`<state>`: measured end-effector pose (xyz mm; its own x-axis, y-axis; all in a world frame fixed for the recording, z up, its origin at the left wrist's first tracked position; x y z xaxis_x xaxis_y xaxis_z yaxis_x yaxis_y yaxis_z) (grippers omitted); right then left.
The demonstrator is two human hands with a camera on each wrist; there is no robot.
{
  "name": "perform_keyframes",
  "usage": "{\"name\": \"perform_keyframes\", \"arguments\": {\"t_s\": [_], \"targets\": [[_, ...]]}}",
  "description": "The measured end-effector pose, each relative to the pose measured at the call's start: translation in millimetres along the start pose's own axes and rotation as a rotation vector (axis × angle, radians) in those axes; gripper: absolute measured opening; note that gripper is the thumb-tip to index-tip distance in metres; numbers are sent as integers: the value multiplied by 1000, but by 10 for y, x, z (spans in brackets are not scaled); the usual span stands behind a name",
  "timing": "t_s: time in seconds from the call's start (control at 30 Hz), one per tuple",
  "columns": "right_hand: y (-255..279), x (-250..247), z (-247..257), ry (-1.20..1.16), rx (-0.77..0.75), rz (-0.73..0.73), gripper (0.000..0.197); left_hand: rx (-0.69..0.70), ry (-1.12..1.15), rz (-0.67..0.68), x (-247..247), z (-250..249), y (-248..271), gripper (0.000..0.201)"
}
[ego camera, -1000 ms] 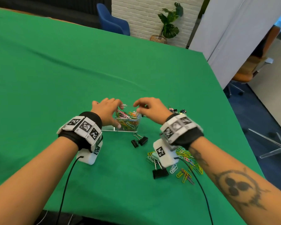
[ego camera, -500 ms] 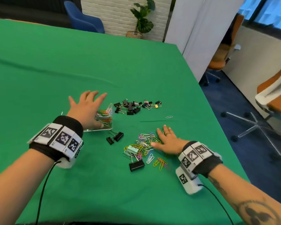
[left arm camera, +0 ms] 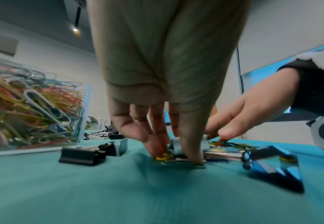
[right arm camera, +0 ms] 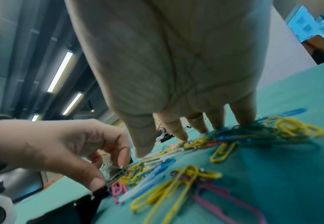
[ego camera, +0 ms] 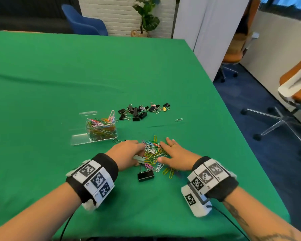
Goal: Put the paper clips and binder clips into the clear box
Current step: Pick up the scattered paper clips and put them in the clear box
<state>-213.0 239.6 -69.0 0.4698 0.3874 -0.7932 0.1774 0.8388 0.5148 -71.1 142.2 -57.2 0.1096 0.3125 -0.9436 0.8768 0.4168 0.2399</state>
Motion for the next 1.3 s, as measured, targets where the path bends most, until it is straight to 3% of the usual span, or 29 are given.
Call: {"name": "perform_keyframes", "arguments": {"t_s": [0.1,0.2,0.3,0.43,0.53,0.67,0.83,1.03,1.13,1.23,1.3], "targets": [[16,-15,16,-15,-19,1,70,-24,-19,-38,-77,70,63,20],[21,9,-16,-13,-27,-2,68,-134,-36,-58,-210,232,145,17],[23,29,-35,-48,-75,-49,65,-246,-125,4,-235,296,211,17],[117,-90,-71,-369,-217,-356,51,-281,-217,-7,-257,221,219,27],[231,-184,-271,-468,-146,-537,41,-251,-151,3,-241,108,216,25],[369,-89,-610,-266,77,-430,26,-234,-43,183,-54,-37,224,43],[506,26,-836,-340,242,-285,7,-199,104,261,65,-149,113,60],[381,121,-607,-550,13,-213,23,-109,240,259,-42,-230,-52,74],[366,166,-606,-569,-64,-214,30,-19,190,160,-65,-305,31,80],[350,188,-636,-591,-97,-203,30,17,14,119,60,-506,91,73],[339,199,-651,-632,-88,-185,29,7,-91,106,110,-598,79,56]]}}
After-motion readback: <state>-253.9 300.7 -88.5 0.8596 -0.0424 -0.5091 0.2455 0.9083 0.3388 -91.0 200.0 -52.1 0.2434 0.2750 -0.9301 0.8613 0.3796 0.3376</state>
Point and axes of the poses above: each hand's wrist, its own y-axis away from the middle knuckle, its own x-axis out of the palm, z = x × y, the point moved 2 cm from there along -y, towards the middle knuckle, and after that the axes turned 1 degree about y, right-handed, at the moved point
